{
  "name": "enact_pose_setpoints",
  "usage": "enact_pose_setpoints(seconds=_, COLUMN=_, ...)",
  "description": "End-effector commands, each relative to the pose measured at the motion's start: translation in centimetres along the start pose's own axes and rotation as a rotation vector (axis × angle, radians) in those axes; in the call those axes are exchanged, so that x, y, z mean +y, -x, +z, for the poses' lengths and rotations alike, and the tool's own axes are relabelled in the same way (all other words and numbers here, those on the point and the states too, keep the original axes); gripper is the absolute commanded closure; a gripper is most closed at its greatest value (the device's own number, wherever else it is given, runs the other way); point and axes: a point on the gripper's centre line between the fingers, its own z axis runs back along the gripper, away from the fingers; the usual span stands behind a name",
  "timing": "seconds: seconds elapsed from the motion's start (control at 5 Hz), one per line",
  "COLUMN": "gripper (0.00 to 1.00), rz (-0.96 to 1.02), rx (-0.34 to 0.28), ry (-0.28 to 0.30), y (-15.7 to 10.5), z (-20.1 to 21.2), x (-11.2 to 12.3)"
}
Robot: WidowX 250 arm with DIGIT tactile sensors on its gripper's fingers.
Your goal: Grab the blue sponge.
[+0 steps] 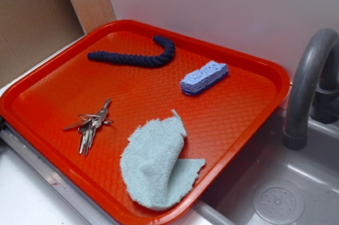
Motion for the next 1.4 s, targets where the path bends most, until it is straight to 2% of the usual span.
enact_pose_setpoints(seconds=0.0, gripper=0.00, rz=0.000, rx=0.000, ry=0.000, y=0.0, z=0.0, x=0.0)
enact_pose_setpoints(seconds=0.2, gripper=0.00, rz=-0.070, rx=-0.028, ry=0.029, y=-2.7, z=-1.3, x=-3.3)
enact_pose_setpoints(seconds=0.4, gripper=0.00, rz=-0.085, rx=-0.073, ry=0.087, y=-5.0, z=-2.5, x=-6.4)
enact_pose_setpoints(seconds=0.6, gripper=0.00, rz=-0.113, rx=-0.090, ry=0.127, y=-6.3, z=-2.7, x=-9.1)
enact_pose_setpoints(seconds=0.8, gripper=0.00, rz=-0.148, rx=-0.078, ry=0.097, y=-8.6, z=-3.7, x=-12.7)
enact_pose_setpoints(seconds=1.0, gripper=0.00, rz=-0.213, rx=-0.058, ry=0.168, y=-10.9, z=-5.9, x=-16.2)
enact_pose_setpoints(seconds=1.2, gripper=0.00, rz=-0.215, rx=-0.032, ry=0.165, y=-12.3, z=-8.2, x=-18.3)
